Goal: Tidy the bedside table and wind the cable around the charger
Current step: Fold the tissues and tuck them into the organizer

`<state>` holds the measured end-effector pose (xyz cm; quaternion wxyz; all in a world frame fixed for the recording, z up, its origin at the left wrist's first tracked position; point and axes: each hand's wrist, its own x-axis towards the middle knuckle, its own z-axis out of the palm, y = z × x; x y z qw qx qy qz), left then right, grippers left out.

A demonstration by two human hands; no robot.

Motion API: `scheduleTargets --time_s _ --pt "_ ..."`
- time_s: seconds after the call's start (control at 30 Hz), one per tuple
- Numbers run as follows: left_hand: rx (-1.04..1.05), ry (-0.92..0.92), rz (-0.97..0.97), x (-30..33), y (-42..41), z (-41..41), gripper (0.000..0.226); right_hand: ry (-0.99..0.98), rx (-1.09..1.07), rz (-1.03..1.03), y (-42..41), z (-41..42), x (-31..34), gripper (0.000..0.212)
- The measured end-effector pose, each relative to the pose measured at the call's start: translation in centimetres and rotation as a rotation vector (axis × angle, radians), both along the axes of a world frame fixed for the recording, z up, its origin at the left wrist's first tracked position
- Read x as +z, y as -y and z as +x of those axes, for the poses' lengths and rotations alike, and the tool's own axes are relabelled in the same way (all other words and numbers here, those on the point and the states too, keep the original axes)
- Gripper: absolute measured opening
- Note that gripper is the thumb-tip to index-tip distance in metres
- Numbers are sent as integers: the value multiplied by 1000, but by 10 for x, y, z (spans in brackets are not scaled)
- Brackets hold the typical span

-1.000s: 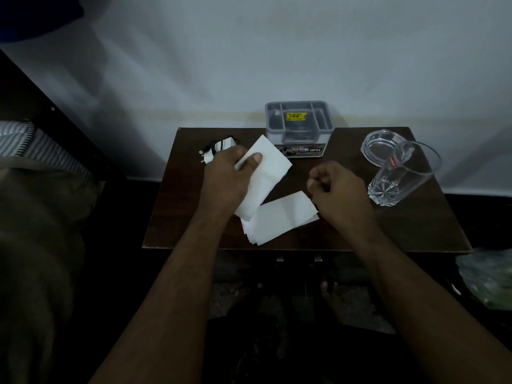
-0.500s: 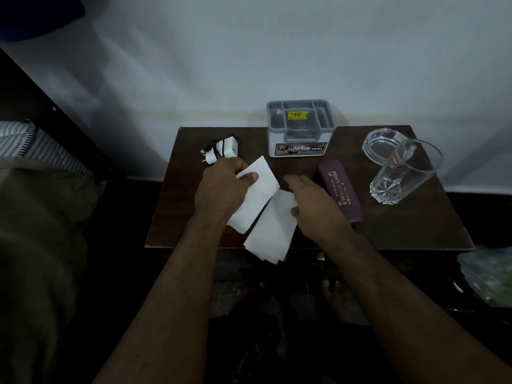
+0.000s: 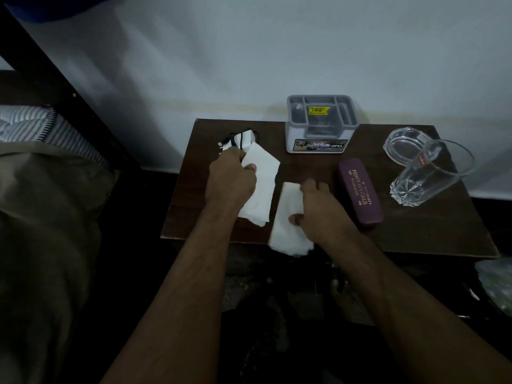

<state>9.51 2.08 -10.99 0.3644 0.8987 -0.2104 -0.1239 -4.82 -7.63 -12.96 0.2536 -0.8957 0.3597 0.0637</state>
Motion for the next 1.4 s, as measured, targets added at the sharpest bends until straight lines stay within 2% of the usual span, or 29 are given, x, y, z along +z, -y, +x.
scheduleTargets --time_s 0.1,0.2,0.27,0.37,0.43,0.53,0.6,0.8,1.03,1.23,1.33,1.4 --pt "25 -20 -11 -1 -2 2 28 65 142 -61 7 3 5 69" --pt "45 -29 -4 -3 -6 3 26 71 166 -180 9 5 8 73" --pt "68 -51 -6 -3 -8 3 29 141 138 -208 7 6 7 61" --pt "113 -81 -16 -2 -10 3 29 236 132 -190 -1 8 8 33" --pt "128 -78 -22 -1 -11 2 25 217 165 -174 -6 9 5 24" --pt "135 -83 -31 1 -11 2 22 101 208 -186 -11 11 -2 33" --pt "128 -90 -24 2 -12 3 29 57 199 -192 -12 12 -4 36" --pt "131 -100 -31 3 -10 1 40 68 160 -257 -12 13 -7 26" --pt "127 -108 -63 1 -6 0 37 125 77 -218 -6 10 -5 12" --pt "140 -118 -21 1 -8 0 27 137 93 -221 -2 9 -8 19" --pt "123 -181 -2 3 -9 -2 28 178 134 -217 -3 10 -8 36" --pt "119 -204 13 5 -9 -4 27 160 178 -233 -6 12 -11 39"
